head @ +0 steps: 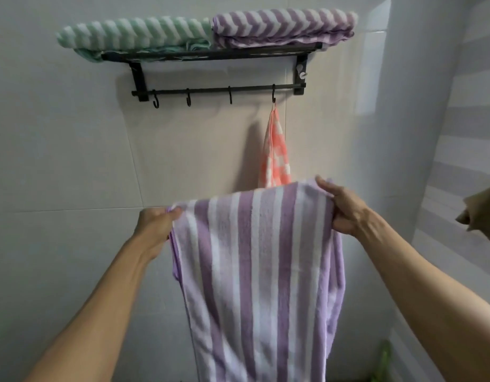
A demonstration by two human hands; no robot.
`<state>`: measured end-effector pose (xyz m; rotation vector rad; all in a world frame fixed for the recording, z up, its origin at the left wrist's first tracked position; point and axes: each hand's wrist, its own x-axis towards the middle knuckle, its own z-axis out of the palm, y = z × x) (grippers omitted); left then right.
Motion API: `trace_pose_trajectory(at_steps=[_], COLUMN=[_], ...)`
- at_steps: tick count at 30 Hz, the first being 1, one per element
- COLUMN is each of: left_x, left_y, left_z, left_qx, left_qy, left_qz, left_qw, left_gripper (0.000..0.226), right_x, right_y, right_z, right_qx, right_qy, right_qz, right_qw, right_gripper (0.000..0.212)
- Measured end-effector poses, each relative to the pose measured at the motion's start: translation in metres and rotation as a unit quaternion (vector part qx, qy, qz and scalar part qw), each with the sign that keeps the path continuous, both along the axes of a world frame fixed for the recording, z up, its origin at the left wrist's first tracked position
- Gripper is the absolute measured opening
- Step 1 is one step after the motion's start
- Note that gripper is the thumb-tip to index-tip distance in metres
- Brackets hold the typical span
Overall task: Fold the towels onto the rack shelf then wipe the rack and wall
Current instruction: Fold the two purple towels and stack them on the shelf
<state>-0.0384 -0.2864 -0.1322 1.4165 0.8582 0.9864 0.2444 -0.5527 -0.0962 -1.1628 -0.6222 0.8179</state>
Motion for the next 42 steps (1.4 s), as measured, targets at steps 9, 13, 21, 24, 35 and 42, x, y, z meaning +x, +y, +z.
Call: trace_pose_trajectory(at_steps=[9, 13, 21, 24, 35, 42], left_x=[-0.024, -0.036, -0.035, -0.033, -0.030, -0.035], left_y=[0.009, -0.012, -0.019, -0.004, -0.009, -0.006], left_z=[-0.011, -0.011, -0.035, 0.003, -0.015, 0.008], left_qx=[-0.070, -0.056, -0.034, -0.023, -0.092, -0.042], left_qy=[-0.006, -0.012, 0.062, -0.011, -0.015, -0.024], left_qz=[0.007, -0.058, 0.018, -0.010, 0.108, 0.128], left_qw=[0.997, 0.997, 0.997, 1.000, 0.990, 0.991], left_gripper=[0.026, 0.023, 0.010, 0.015, 0.038, 0.069], right_x=[-0.023, -0.011, -0.014, -0.012, -0.010, -0.008], right_y=[-0.007, 0.007, 0.018, 0.017, 0.003, 0.009], right_z=[-0.088, -0.064, -0.064, -0.047, -0.033, -0.015], right_qx=[-0.133, -0.021, -0.031, -0.011, -0.116, -0.143], right_qy=[-0.091, 0.011, 0.034, 0.029, -0.077, -0.134], right_qz=[0.068, 0.001, -0.033, -0.042, 0.003, -0.076], right_qw=[0.985, 1.000, 0.998, 0.999, 0.990, 0.978], right_gripper=[0.074, 0.050, 0.040, 0.041, 0.013, 0.019])
